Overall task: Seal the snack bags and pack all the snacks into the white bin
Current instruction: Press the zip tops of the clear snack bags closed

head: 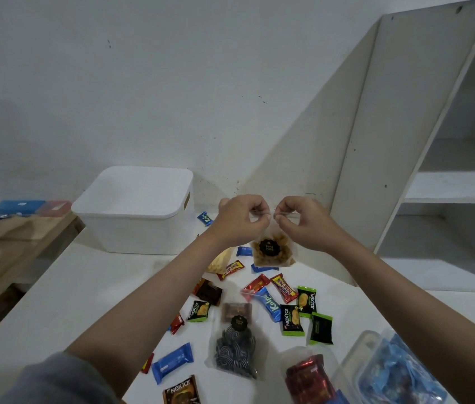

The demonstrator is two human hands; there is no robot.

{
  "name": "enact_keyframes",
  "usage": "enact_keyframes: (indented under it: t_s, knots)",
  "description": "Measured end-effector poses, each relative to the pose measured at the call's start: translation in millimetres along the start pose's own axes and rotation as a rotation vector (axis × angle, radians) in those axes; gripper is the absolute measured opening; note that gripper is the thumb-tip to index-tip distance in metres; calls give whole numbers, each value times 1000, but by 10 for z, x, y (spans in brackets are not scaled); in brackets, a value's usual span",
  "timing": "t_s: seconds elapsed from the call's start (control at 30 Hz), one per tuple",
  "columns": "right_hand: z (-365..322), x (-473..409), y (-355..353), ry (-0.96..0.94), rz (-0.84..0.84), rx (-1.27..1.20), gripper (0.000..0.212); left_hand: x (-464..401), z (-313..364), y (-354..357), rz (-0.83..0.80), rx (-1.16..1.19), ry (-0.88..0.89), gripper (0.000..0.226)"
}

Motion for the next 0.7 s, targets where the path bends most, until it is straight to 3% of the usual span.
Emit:
enact_keyframes:
  t_s: [0.37, 0.7]
  knots:
    - [95, 4, -77, 106, 45, -201, 21, -39, -75, -91, 29, 81, 12, 11]
    - [31, -19, -33, 29, 38, -136, 22, -22, -41, -60, 4, -40, 15, 5]
Point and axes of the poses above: each hand's wrist, its own x-axis away from the middle knuckle, its own y-axis out of the palm, z = x × y, the point moved 3 cm from there along -x, towards the middle knuckle, and after that the axes turned 11 degrees about x, right-handed, at the moved point
